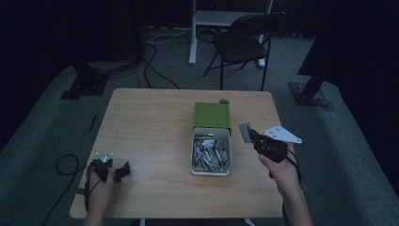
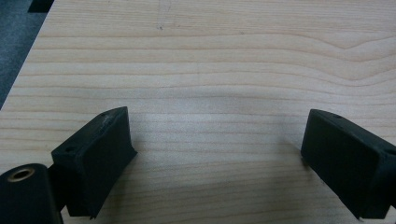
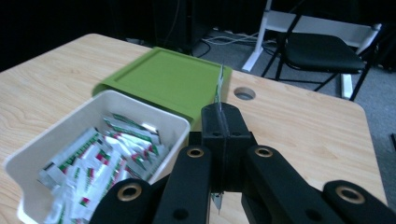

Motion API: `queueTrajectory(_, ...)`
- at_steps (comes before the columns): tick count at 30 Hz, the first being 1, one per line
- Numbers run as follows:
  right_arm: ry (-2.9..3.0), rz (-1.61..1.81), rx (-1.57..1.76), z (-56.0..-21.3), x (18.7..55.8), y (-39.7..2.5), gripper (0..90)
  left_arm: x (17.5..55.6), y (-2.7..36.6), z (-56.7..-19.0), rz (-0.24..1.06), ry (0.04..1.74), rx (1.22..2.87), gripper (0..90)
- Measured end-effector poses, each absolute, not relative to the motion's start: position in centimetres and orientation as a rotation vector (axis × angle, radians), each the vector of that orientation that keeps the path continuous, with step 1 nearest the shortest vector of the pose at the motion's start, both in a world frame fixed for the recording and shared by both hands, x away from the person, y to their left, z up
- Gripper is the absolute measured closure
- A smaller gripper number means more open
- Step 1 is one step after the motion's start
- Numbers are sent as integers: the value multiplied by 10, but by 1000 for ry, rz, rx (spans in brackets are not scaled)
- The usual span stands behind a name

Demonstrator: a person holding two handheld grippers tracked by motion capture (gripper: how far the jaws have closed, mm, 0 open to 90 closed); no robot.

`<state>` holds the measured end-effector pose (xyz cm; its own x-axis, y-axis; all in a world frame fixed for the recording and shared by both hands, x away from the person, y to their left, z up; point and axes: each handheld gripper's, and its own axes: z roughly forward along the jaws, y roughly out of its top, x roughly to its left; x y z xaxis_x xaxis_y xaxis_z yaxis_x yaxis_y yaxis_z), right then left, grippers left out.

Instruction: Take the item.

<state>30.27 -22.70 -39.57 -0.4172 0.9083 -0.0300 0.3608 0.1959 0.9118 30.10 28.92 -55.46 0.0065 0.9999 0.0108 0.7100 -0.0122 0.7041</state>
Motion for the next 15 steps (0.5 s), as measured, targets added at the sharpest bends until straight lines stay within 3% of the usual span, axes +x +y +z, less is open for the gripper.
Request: queueTrajectory(15,1821,1103,1316,-428,303,-277,900,301,289,-555,735,1755,1774,95)
